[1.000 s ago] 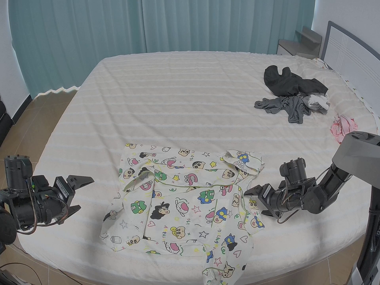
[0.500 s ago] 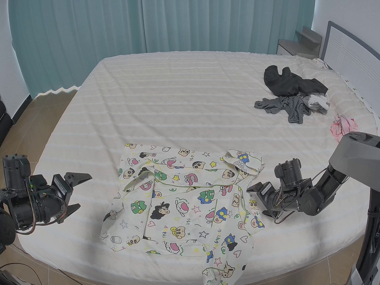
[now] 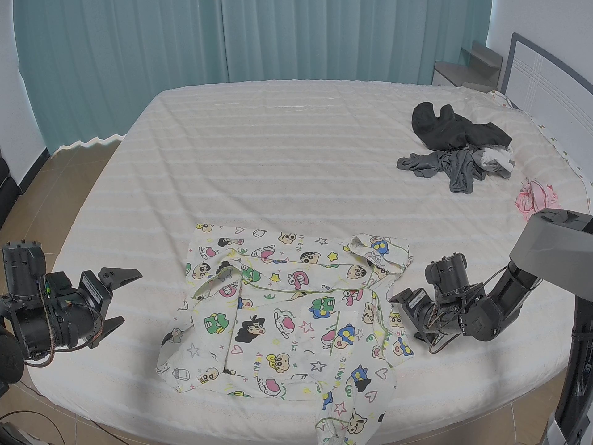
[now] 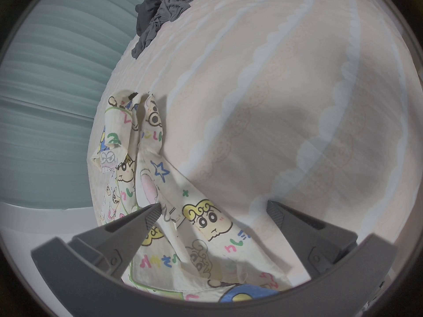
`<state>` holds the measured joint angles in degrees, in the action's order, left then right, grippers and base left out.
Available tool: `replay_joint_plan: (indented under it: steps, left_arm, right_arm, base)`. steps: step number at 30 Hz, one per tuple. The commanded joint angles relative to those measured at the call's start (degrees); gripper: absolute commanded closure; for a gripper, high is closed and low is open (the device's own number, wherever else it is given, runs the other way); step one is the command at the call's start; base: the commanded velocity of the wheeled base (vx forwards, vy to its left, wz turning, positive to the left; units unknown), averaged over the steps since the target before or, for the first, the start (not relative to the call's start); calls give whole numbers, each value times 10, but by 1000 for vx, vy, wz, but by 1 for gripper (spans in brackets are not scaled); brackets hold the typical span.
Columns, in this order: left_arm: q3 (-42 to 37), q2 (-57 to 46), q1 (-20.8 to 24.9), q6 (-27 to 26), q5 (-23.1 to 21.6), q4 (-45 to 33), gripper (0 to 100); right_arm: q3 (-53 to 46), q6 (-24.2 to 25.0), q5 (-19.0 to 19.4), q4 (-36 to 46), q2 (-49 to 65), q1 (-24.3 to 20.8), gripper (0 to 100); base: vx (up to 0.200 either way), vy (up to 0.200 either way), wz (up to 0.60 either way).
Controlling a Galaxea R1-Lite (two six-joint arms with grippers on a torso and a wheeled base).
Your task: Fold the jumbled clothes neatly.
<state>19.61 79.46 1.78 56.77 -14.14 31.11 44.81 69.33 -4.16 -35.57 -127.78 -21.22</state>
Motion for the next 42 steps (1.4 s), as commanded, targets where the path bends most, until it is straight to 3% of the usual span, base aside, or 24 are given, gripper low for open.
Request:
replay_joint_plan:
  steps: [1,18,23,33,34,42]
  left_arm:
    - [0,2,0,1,0,0,0]
    - [-4,2,-1,1,-1,0,0]
    - [-4,2,-1,1,-1,1,0]
    - [-4,3,-2,1,-2,1,0]
    - [-4,4,-2,1,-2,1,0]
    - [-4,3,-3,1,-2,1,0]
  right_arm:
    - [-3,0,-7,0,0,1,0]
    - [2,-24,-16,10,-8,5,0]
    - [34,-70,-16,47,-11,-10,0]
    - [101,-83,-10,128,-11,-35,0]
    - [101,-84,-10,130,-11,-35,100]
    - [92,-89,-9,138,-11,-33,100]
  base:
    - [0,0,0]
    - [0,0,0]
    - [0,0,0]
    - [0,0,0]
    - [0,0,0]
    - [0,0,0]
